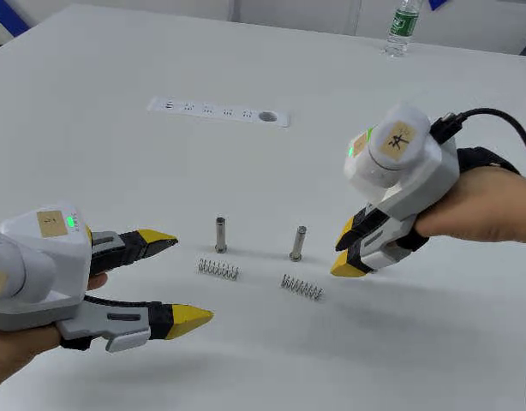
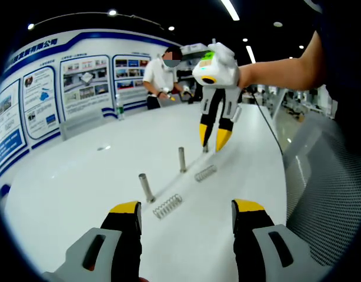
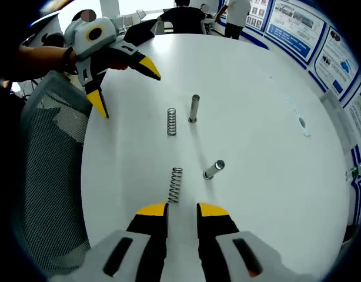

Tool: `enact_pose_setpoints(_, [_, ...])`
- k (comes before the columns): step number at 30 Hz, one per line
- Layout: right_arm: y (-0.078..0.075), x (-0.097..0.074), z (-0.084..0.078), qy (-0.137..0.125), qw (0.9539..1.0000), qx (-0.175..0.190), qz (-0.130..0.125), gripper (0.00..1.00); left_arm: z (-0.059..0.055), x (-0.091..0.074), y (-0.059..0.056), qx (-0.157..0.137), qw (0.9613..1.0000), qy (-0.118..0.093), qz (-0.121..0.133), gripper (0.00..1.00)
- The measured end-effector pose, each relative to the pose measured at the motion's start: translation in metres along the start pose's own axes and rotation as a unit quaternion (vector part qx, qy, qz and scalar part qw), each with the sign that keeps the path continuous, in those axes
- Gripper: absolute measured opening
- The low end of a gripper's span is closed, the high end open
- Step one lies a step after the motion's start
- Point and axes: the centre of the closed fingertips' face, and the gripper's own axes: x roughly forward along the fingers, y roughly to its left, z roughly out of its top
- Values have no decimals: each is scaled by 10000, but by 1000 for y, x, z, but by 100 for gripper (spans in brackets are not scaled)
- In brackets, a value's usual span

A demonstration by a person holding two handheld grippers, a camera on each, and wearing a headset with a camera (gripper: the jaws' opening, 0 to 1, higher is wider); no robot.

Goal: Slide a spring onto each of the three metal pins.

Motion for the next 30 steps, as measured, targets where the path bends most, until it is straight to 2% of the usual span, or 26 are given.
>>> enact_pose_setpoints(2, [5, 8, -1, 39, 10000, 1, 77, 20, 0, 0, -1, 6, 10000, 2, -11, 63])
enact_pose_setpoints(9, [6, 27, -8, 136, 9997, 121, 182, 19, -1, 1, -2, 12, 10000, 18, -29, 63])
enact_pose_setpoints(19, [5, 40, -12, 236, 9993, 228, 178, 16, -2, 0, -3, 3, 10000, 43, -39, 63])
enact_pose_setpoints(30, [5, 45, -13, 276, 9991, 284, 180, 13, -2, 1, -5, -7, 10000, 51, -62, 62])
